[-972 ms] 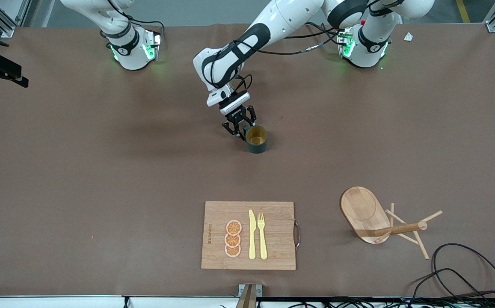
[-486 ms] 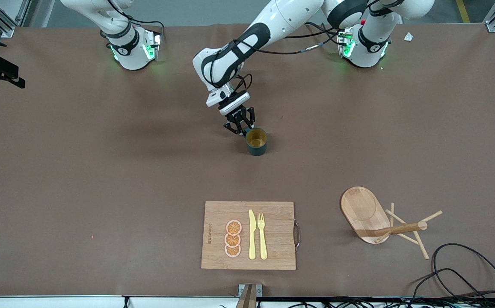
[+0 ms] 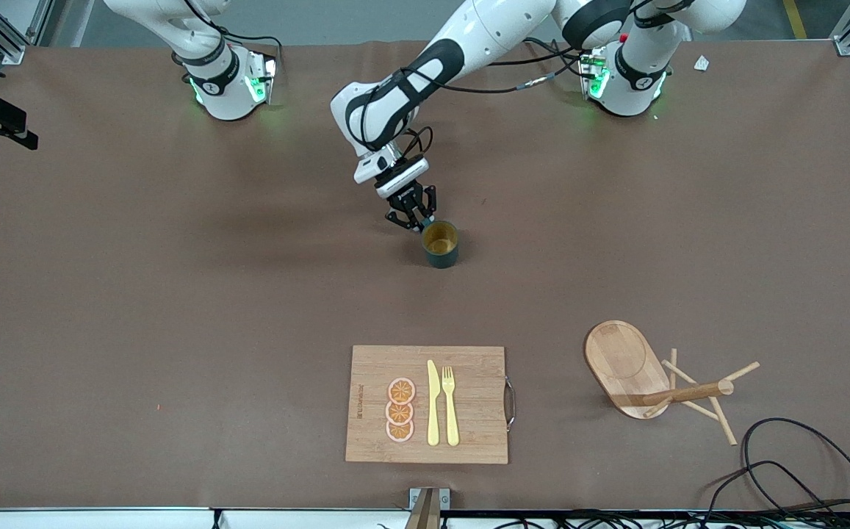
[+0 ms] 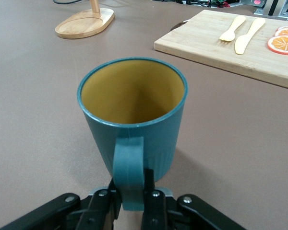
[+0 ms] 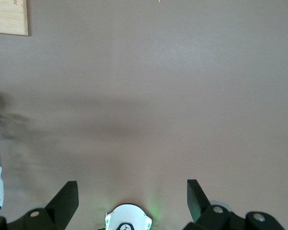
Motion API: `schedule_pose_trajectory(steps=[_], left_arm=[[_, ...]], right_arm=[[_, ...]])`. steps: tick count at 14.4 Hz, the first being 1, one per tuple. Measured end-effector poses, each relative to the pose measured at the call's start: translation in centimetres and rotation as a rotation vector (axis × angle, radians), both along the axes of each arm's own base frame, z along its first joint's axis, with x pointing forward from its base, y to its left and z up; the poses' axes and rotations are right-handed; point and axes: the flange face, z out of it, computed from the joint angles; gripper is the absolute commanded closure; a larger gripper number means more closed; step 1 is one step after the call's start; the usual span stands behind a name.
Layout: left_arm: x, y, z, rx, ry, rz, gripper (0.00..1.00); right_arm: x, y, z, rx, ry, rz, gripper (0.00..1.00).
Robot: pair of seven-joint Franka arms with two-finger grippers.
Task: Pass cup and hang on rack
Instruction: 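Lower the left gripper and close it on the mug handle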
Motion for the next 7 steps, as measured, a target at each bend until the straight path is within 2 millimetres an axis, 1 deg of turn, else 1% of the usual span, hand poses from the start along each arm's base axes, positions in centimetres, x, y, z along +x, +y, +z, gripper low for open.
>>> schedule_pose_trajectory(steps=[1, 3, 5, 7], left_arm=[[0.2, -0.2, 0.3, -0.006, -0.002, 0.001, 1.00], [0.9, -0.7, 1.9, -0.036, -0.005, 0.019, 1.00], [2.1, -1.4, 4.5, -0.079, 0.014, 0.051, 1.00], [4.1, -1.7, 7.9, -0.140, 0.039, 0.111, 1.00]], right_arm=[[-0.2, 0.0, 0.0, 0.001, 0.001, 0.000, 0.00], [-0.4, 0.0, -0.1, 0.001, 0.003, 0.000, 0.00], [-0.6, 0.0, -0.2, 0.002, 0.007, 0.002, 0.00], [-0.9, 0.4, -0.2, 0.003, 0.009, 0.010, 0.00]])
